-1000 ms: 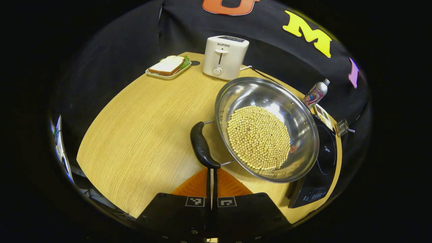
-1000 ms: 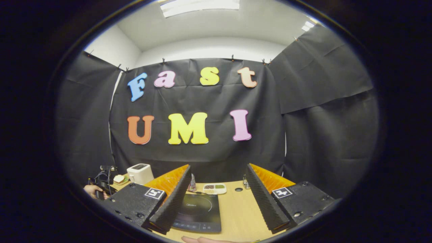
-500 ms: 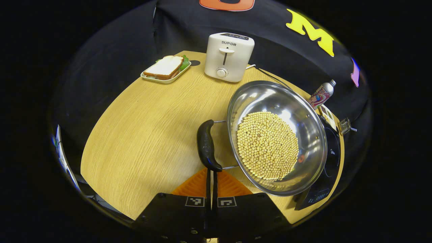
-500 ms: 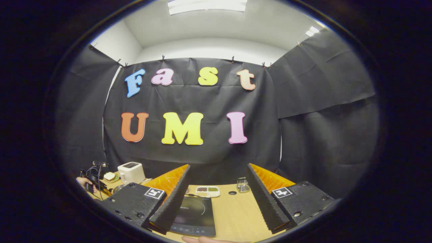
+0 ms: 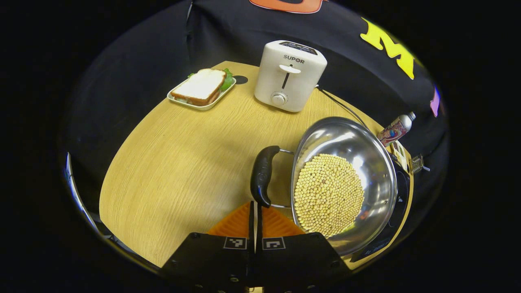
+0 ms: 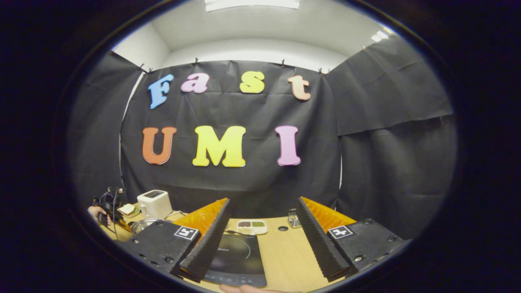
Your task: First push the handle of the pot to place it horizontally, then grasp the pot with both hands and set it on the induction cooktop.
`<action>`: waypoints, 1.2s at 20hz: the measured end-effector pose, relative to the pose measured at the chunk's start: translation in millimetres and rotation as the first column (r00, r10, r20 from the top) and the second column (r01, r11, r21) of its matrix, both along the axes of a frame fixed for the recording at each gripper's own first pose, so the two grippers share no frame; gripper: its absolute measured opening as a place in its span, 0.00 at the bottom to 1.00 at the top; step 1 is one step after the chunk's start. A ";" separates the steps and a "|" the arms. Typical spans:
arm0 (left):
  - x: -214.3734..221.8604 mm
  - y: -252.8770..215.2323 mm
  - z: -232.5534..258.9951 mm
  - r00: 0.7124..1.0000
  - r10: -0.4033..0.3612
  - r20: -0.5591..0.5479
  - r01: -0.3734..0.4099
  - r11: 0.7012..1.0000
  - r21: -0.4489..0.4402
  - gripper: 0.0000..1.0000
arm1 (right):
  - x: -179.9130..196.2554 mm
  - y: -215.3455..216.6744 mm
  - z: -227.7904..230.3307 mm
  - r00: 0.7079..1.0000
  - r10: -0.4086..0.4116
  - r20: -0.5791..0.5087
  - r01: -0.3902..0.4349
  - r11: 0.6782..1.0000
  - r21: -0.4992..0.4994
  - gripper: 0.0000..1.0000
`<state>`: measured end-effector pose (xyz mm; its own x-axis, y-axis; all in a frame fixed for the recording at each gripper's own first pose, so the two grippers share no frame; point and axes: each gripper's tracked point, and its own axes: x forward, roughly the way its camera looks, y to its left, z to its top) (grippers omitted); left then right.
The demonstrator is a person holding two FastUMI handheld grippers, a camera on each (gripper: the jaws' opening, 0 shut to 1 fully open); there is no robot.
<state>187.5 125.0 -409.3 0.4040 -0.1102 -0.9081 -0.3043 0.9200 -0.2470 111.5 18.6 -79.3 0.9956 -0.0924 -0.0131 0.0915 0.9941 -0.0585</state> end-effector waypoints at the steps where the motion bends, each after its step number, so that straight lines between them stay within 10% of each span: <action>1: 2.7 2.2 -1.1 1.000 -0.005 0.001 0.005 1.000 0.001 0.00 | 1.6 1.8 -1.8 1.000 0.004 -0.003 -0.004 1.000 0.007 0.96; 9: -16.7 8.9 19.0 0.999 -0.033 0.013 0.032 0.999 0.035 0.00 | 11.8 29.6 -22.3 1.000 0.025 -0.014 -0.025 0.999 -0.024 0.96; 16: -22.6 14.0 70.1 0.975 -0.053 0.216 0.026 0.992 0.124 0.71 | 37.3 75.4 -72.7 0.986 0.123 -0.108 -0.127 0.991 -0.035 0.97; 17: -25.4 14.5 73.5 0.972 -0.066 0.225 0.033 0.989 0.147 0.65 | 42.6 80.5 -81.0 0.983 0.131 -0.129 -0.137 0.990 -0.038 0.96; 18: -24.0 9.9 78.3 0.967 -0.074 0.242 0.038 0.988 0.150 0.92 | 46.7 84.7 -88.6 0.979 0.138 -0.149 -0.145 0.989 -0.041 0.97; 24: 7.9 -8.1 87.6 0.916 -0.073 0.395 0.038 0.995 0.094 0.95 | 83.4 128.9 -127.9 0.945 0.218 -0.245 -0.222 0.975 0.012 0.97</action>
<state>195.4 117.0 -321.7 0.7286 -0.0740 -0.6810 -0.1450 0.9550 -0.2589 194.9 147.5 -207.2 0.9579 0.1264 -0.2576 -0.1481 0.9867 -0.0668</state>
